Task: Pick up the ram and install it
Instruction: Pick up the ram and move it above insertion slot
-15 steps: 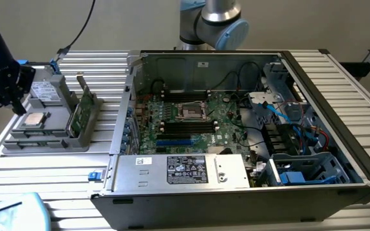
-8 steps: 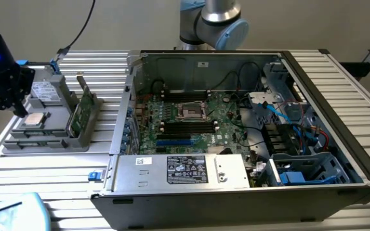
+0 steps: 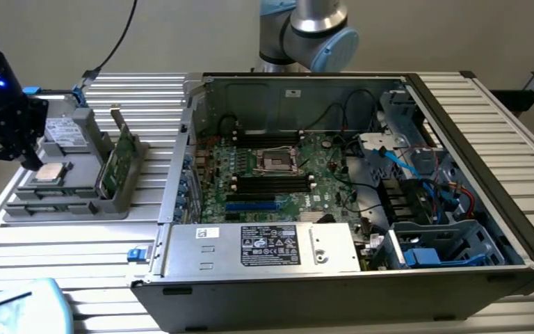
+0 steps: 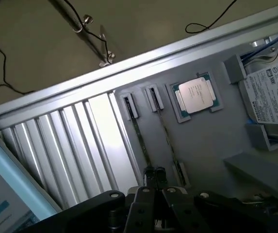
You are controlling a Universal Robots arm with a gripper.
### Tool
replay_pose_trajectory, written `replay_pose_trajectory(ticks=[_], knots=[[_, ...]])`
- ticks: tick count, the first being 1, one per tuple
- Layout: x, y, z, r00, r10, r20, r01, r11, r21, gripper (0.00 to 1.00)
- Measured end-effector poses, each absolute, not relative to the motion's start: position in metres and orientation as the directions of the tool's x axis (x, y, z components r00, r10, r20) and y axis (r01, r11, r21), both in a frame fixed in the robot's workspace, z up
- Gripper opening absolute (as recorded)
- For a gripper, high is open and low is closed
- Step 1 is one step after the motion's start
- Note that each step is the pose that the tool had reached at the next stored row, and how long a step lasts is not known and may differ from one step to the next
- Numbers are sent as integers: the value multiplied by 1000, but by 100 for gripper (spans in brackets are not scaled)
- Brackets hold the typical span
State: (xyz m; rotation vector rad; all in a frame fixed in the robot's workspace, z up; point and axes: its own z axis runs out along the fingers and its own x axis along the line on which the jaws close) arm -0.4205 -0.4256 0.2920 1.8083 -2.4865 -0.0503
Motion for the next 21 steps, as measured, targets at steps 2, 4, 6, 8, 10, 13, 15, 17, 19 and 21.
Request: replay_pose_trajectory(ticks=[2,4,6,8,10,13,15,17,19,21], knots=[[-421,-426,291,-276,-961,29,-958,277,67,11],[-421,-426,290,-246,-969,23,-967,247,69,11],[-422,-426,288,-223,-975,16,-972,224,71,11],[-424,-426,287,-203,-979,11,-977,203,72,11],[-425,-426,286,-181,-984,7,-981,181,73,11],[-427,-426,284,-150,-989,2,-986,149,73,11],[-428,-426,283,-127,-992,0,-989,127,74,11],[-429,-426,282,-104,-995,-2,-992,104,74,11],[-429,-426,281,-80,-997,-5,-994,79,74,11],[-430,-426,280,-53,-999,-7,-996,53,74,11]])
